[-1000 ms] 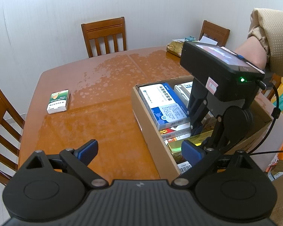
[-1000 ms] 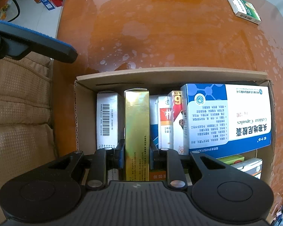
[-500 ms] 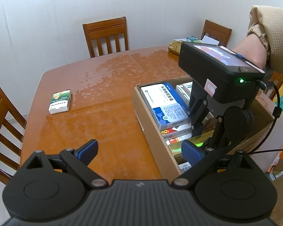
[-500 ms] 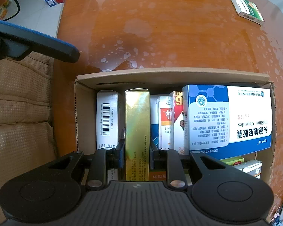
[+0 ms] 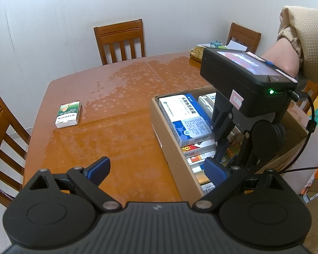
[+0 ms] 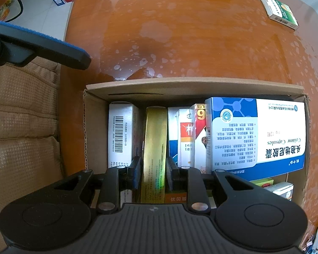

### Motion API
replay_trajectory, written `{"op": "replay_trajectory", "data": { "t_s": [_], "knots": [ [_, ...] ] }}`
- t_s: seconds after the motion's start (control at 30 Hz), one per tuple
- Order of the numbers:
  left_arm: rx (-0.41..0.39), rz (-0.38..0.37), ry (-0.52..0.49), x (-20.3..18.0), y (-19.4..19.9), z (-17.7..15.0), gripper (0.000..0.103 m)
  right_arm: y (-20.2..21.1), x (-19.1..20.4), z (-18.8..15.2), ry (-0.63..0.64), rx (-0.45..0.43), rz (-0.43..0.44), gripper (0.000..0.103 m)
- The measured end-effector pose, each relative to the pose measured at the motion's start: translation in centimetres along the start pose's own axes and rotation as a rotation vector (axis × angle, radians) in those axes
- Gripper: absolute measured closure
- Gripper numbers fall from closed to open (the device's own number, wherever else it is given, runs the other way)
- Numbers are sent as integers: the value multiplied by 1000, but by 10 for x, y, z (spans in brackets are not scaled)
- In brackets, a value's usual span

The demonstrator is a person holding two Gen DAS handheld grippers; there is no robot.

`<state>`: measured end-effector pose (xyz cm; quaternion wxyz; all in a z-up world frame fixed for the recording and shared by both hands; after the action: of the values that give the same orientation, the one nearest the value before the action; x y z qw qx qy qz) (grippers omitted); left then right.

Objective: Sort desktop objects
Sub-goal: 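Open the right gripper to release the gold box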

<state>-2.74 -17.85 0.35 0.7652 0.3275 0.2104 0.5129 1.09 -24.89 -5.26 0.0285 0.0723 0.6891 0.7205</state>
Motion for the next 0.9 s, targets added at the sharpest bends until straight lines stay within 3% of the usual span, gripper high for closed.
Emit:
{"op": "replay_trajectory", "data": {
  "t_s": [0.9],
  "knots": [
    [-7, 5, -2, -1, 2, 0, 8, 0, 1, -3, -3, -2, -20, 68]
  ]
}}
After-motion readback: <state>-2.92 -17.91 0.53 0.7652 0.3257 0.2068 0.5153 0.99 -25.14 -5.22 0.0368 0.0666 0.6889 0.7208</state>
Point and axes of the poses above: each gripper's, at about its wrist camera, not at the fingertips, and y roughly against the way its jaws point, x to its left, z to its top, the point moved 2 cm from there along -y, roughly the way its jaws point, and after that the axes turned 1 degree about y, right-handed, at the moved point
